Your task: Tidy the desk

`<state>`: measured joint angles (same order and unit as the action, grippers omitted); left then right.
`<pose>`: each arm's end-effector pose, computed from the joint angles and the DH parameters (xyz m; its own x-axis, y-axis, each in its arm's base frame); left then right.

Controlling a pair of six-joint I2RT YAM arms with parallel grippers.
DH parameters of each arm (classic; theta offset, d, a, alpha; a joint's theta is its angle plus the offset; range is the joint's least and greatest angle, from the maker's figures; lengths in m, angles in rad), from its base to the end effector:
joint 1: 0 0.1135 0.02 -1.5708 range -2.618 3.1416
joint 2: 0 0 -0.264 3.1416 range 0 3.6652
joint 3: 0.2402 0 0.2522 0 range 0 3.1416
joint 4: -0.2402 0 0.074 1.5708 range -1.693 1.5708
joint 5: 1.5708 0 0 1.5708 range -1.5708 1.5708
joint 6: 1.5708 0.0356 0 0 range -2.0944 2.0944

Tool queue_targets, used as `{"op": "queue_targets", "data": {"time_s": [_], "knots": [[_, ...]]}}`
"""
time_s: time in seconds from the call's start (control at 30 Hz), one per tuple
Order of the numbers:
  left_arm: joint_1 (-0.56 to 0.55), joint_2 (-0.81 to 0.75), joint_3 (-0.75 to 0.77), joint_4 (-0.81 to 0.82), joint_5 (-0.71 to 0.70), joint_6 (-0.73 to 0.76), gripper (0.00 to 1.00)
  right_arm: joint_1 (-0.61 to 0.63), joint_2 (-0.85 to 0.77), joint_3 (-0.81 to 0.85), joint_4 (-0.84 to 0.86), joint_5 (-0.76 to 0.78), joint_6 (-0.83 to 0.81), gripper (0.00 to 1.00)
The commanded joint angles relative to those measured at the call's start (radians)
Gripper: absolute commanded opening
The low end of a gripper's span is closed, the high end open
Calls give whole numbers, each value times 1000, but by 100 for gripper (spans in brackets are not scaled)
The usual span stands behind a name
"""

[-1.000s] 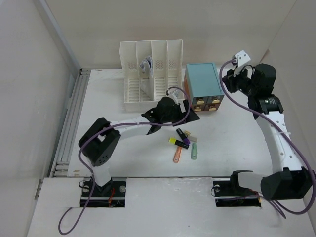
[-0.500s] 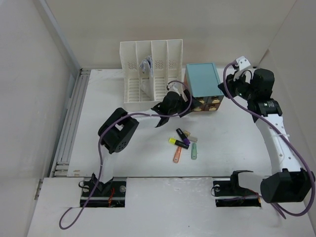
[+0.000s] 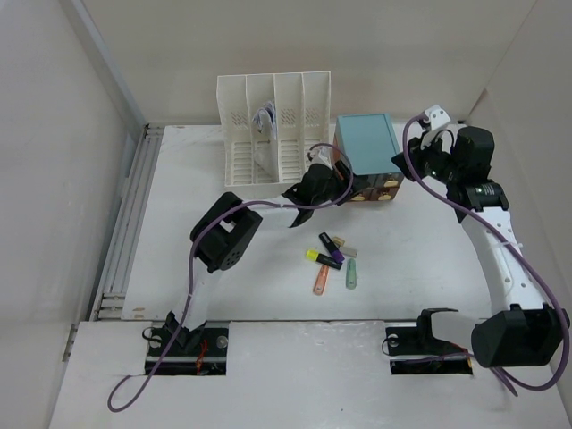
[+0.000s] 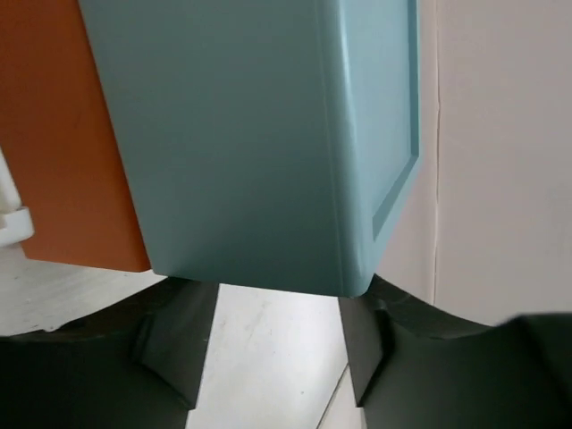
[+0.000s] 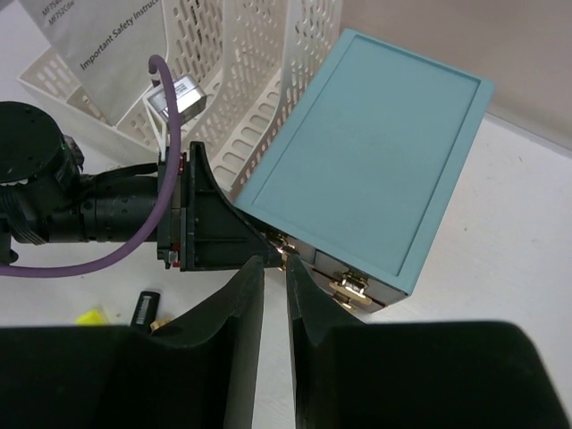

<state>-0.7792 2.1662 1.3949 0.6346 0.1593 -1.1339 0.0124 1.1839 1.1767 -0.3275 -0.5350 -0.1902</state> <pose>0.3473 -0.3509 0.1895 -0.7710 -0.4959 -0.3996 0.2530 0.3373 -0.9068 0.2643 0.0214 0.3819 -0.2295 -0.1655 -0.9591 -0.5454 0.8381 -0.0141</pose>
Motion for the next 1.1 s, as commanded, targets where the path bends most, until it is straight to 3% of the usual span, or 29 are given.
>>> {"op": "queue_targets", "data": {"time_s": [0.0,0.27,0.97,1.07], "knots": [[9,-16,44,79,-41,-4,48,-6,-20,1,53,-33,-2,22],[9,-35,23,99,-50,-24,23,-6,-20,-8,53,-42,-2,22],[-117,-169,-261,194,-32,-46,23,-6,-20,-8,53,-51,-11,22],[-117,-187,-270,215,-43,-36,29,-6,-10,-8,53,-51,-11,22]]}}
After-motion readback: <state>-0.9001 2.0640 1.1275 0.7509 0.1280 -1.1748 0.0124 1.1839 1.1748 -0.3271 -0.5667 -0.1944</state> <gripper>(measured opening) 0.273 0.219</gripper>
